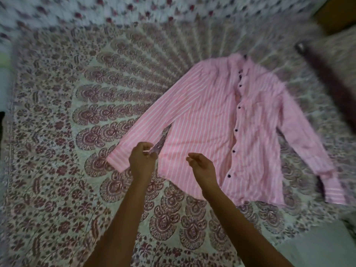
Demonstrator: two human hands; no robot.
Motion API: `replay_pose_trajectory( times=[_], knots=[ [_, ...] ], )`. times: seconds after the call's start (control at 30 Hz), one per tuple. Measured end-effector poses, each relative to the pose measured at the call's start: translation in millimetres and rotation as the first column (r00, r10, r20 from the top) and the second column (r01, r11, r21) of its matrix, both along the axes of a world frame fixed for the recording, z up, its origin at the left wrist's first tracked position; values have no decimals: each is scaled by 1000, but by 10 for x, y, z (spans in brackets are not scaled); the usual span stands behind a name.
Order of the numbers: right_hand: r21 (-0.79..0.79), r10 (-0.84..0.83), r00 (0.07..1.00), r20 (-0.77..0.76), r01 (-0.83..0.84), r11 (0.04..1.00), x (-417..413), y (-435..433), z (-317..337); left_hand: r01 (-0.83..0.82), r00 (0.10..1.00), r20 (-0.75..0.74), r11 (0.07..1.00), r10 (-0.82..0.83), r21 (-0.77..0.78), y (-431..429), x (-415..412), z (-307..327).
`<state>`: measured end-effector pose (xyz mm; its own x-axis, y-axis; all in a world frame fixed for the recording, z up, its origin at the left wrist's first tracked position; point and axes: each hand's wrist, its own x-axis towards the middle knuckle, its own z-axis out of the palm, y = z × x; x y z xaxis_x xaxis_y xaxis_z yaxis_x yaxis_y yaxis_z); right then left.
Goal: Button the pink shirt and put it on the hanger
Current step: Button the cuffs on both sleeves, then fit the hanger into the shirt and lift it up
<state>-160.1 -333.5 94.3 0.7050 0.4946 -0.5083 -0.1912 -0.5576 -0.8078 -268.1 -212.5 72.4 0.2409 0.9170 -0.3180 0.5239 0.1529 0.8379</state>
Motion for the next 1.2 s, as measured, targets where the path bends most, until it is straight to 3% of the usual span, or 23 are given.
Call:
replay_pose_trajectory(
  times=[0.2,0.47,0.87,1.2],
  knots=[
    [66,-117,989,93,112,992,615,-309,449,198,976,81,977,-204,75,-218,715,532],
    [207,-268,962,58,251,946,1643,-646,737,323,937,70,924,-343,205,-404,1845,943],
    [285,-251,967,35,231,930,3292,-621,782,278,952,69,937,-297,210,-540,3501,1125],
    [199,-192,979,70,175,964,4243,107,230,279,960,-19,939,-281,204,46,4339,616]
  ],
)
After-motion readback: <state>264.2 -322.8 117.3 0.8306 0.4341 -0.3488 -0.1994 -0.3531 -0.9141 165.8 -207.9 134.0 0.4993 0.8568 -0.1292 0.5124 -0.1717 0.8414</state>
